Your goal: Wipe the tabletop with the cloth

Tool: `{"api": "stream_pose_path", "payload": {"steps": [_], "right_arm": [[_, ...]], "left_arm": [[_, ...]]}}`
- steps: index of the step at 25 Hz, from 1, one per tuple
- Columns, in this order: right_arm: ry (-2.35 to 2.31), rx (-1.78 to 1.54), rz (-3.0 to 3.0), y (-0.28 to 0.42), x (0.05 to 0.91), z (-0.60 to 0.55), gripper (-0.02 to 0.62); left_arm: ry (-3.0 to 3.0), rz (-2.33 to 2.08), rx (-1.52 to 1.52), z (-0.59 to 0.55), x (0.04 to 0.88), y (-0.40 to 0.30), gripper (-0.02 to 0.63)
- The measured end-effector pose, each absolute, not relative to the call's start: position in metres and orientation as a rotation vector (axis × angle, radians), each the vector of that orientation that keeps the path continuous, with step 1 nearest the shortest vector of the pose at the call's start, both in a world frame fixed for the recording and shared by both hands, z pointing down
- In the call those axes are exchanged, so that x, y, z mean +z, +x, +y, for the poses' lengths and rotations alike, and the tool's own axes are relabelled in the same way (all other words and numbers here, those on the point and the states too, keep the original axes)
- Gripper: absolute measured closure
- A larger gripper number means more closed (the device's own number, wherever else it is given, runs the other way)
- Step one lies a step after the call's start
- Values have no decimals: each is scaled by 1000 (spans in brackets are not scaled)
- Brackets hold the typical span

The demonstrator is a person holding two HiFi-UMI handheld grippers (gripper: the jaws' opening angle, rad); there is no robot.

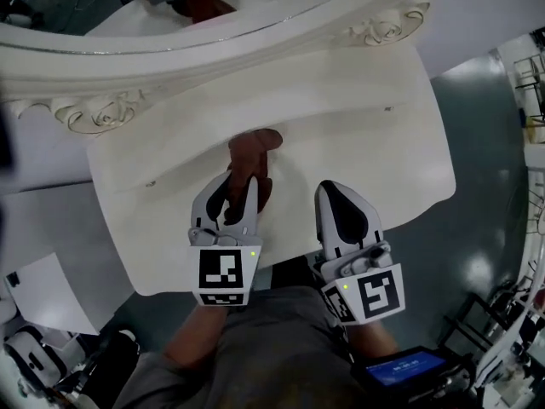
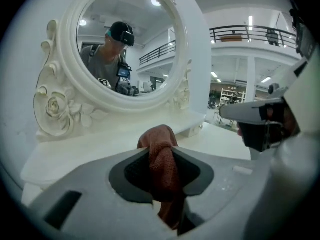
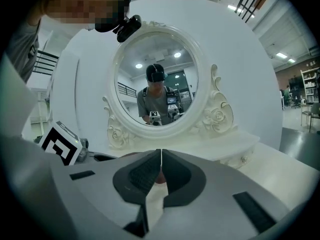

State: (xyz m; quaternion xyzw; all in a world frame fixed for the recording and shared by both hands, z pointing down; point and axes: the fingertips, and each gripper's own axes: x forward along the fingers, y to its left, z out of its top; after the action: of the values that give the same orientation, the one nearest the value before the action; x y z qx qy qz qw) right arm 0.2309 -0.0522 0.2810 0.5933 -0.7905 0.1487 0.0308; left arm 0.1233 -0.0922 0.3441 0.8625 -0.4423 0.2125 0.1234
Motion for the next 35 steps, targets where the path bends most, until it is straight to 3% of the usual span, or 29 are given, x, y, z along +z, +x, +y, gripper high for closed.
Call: {"api": "stream_pose_path", "payload": {"steps": [13,35], "right_arm": [[1782,342,-2572,244,221,-98,580],[1717,658,-2565,280,314,-134,580]], "left_arm": [[2614,-1347,485,-151,256,157,505],[2361,-1326,874,-214,358,173,506]]}}
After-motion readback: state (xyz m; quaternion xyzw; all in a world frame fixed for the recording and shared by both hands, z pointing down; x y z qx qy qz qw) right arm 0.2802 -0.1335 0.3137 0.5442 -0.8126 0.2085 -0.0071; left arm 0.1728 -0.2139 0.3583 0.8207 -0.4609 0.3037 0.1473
